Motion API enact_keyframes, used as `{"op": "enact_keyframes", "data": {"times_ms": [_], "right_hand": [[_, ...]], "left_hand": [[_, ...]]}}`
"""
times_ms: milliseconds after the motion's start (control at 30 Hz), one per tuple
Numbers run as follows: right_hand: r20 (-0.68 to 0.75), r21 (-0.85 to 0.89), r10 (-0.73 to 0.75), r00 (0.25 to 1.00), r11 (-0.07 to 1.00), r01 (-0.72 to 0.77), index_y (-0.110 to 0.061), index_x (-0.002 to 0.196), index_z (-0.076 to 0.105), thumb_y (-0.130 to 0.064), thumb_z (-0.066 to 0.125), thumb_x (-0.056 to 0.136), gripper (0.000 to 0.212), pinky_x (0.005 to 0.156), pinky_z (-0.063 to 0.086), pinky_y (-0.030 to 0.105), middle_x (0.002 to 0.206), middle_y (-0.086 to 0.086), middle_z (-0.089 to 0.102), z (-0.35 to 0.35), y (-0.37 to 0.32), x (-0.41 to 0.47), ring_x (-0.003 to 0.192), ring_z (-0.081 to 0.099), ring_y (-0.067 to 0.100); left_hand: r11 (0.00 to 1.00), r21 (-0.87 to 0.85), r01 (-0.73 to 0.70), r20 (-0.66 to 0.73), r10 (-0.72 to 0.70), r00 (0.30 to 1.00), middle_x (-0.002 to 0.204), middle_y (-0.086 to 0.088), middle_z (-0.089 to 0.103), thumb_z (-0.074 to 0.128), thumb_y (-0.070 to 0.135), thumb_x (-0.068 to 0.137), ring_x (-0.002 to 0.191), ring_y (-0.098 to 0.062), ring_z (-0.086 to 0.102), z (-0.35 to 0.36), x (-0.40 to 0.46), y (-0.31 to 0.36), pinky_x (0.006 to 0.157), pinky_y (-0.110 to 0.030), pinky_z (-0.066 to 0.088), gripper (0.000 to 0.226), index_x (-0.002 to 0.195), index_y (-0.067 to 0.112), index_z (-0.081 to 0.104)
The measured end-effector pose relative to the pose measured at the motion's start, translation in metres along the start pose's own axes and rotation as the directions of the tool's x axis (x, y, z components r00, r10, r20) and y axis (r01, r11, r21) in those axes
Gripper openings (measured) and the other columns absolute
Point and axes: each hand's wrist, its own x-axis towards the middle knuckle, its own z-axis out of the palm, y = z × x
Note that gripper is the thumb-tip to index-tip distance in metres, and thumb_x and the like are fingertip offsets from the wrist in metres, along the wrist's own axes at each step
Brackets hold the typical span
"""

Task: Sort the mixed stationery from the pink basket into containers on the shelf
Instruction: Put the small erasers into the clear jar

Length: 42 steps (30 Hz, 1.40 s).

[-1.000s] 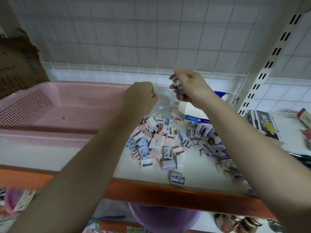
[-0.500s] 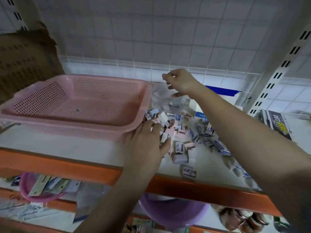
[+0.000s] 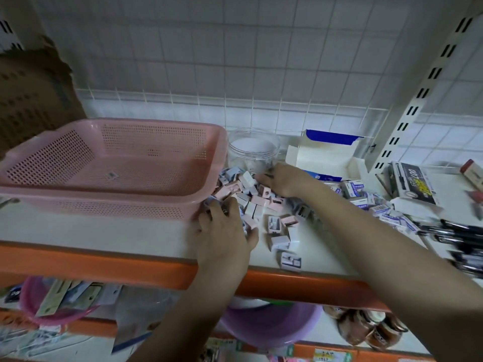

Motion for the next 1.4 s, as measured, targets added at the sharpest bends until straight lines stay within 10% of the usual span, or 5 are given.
{"op": "enact_keyframes", "data": {"times_ms": [200,467,900,1067,1400], "right_hand": [[-0.091,0.113,-0.11,0.99,0.986,0.12,-0.012,0.117,0.05,-0.058,0.028,0.095,0.055,0.073,0.039,0.032,0.1,0.01,0.061,0.015,0.003,-0.023,0.098,0.057,0.027],[0.002,0.059,-0.219,0.976,0.974,0.219,-0.047,0.141,0.02,-0.071,0.047,0.08,0.071,0.094,0.039,0.036,0.129,0.002,0.044,0.017,0.016,-0.063,0.119,0.045,0.024],[-0.218,0.105,-0.123,0.968,0.983,0.148,-0.031,0.131,0.033,-0.054,0.044,0.089,0.049,0.077,0.042,0.036,0.098,0.003,0.046,0.04,0.008,-0.076,0.101,0.055,0.03],[-0.247,-0.048,-0.213,0.945,0.977,0.208,-0.036,0.136,0.037,-0.055,0.039,0.092,0.049,0.082,0.048,0.034,0.124,0.0,0.05,0.047,0.004,-0.087,0.11,0.056,0.026],[-0.164,0.019,-0.218,0.962,0.975,0.224,-0.027,0.122,0.052,-0.049,0.049,0.091,0.038,0.078,0.044,0.028,0.103,0.003,0.051,0.041,0.01,-0.082,0.095,0.059,0.025]], "left_hand": [[0.968,-0.129,-0.215,-0.217,0.184,0.959,0.114,-0.012,0.052,0.066,0.029,0.071,0.099,-0.032,0.057,0.012,0.008,-0.018,0.074,-0.037,0.046,0.044,0.111,0.013,0.058],[0.973,-0.048,-0.225,-0.25,0.206,0.946,0.106,-0.007,0.054,0.068,0.038,0.067,0.088,-0.029,0.06,0.02,0.012,-0.018,0.068,-0.035,0.045,0.043,0.101,0.013,0.059],[0.943,-0.181,-0.278,-0.442,0.175,0.88,0.082,-0.007,0.066,0.076,0.016,0.06,0.075,-0.029,0.064,0.019,0.009,-0.018,0.056,-0.033,0.05,0.034,0.091,0.01,0.065],[0.937,-0.178,-0.302,-0.533,0.166,0.829,0.082,-0.007,0.065,0.074,0.015,0.064,0.077,-0.03,0.063,0.019,0.01,-0.017,0.064,-0.034,0.051,0.024,0.085,0.01,0.066],[0.939,-0.231,-0.255,-0.412,0.143,0.9,0.082,-0.011,0.067,0.076,0.018,0.069,0.073,-0.031,0.063,0.023,0.015,-0.02,0.053,-0.037,0.051,0.026,0.091,0.008,0.067]]}}
